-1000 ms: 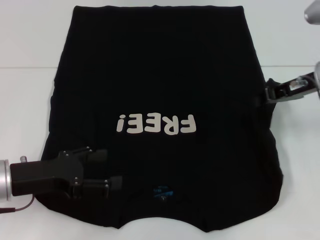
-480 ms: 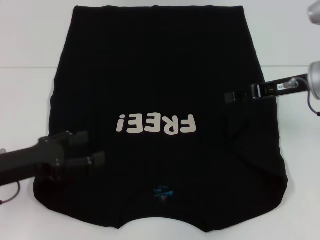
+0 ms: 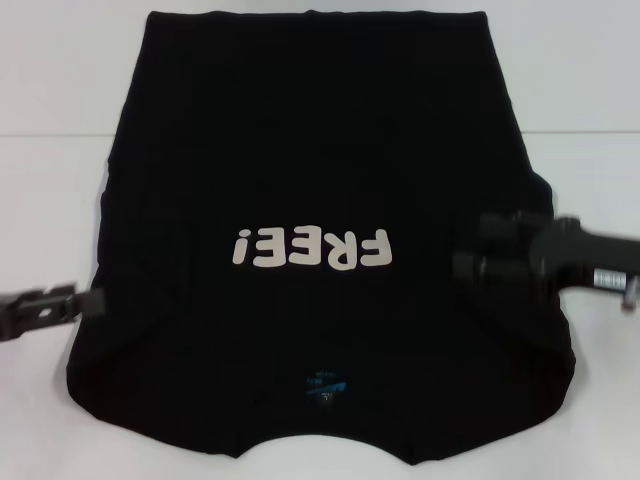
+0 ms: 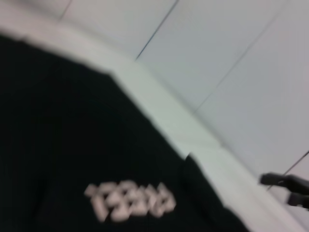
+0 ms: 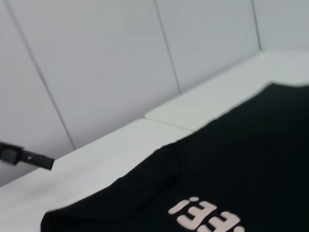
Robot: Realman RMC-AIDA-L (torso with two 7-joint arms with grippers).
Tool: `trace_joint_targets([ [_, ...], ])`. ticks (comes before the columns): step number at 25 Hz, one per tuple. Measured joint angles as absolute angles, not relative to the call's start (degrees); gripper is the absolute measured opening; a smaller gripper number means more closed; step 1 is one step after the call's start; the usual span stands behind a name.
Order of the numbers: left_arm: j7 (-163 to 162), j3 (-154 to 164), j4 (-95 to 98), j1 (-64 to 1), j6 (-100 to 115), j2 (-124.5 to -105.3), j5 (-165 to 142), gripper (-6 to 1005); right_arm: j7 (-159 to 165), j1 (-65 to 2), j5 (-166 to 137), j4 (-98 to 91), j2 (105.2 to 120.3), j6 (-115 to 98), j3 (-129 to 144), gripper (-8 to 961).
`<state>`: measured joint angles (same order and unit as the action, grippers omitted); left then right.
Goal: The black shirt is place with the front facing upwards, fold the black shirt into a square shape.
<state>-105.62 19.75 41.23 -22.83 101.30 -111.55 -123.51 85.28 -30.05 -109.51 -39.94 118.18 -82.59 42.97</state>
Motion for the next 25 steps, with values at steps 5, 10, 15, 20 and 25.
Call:
trace_joint_targets([
  [5,-116.55,19.82,45.78,-23.38,102.26,-110.16,-134.15,957,72.95,-27.37,-109.18,-35.6,119.32,-85.36,42.99,848],
  [10,-121.18,22.09,47.12,-25.77,99.51,-111.2,-142.63,957,67.99,-27.12,-109.32,-31.15,119.17,-85.15,43.11,867],
  [15,-121.98,23.59,48.44,-27.22,95.02,-112.93,-146.28,958,67.69,-26.97,-109.27,-30.51,118.91,-85.1,43.22,867],
  [20,-122.12,24.22,49.92,-27.56,91.76,-113.97,-148.38,958,68.05,-26.81,-109.23,-30.41,118.85,-85.18,43.07,867],
  [25,-122.22,25.15,49.67,-27.6,89.47,-114.23,-149.02,958,68.11,-26.79,-109.18,-30.37,118.93,-85.23,43.03,867],
])
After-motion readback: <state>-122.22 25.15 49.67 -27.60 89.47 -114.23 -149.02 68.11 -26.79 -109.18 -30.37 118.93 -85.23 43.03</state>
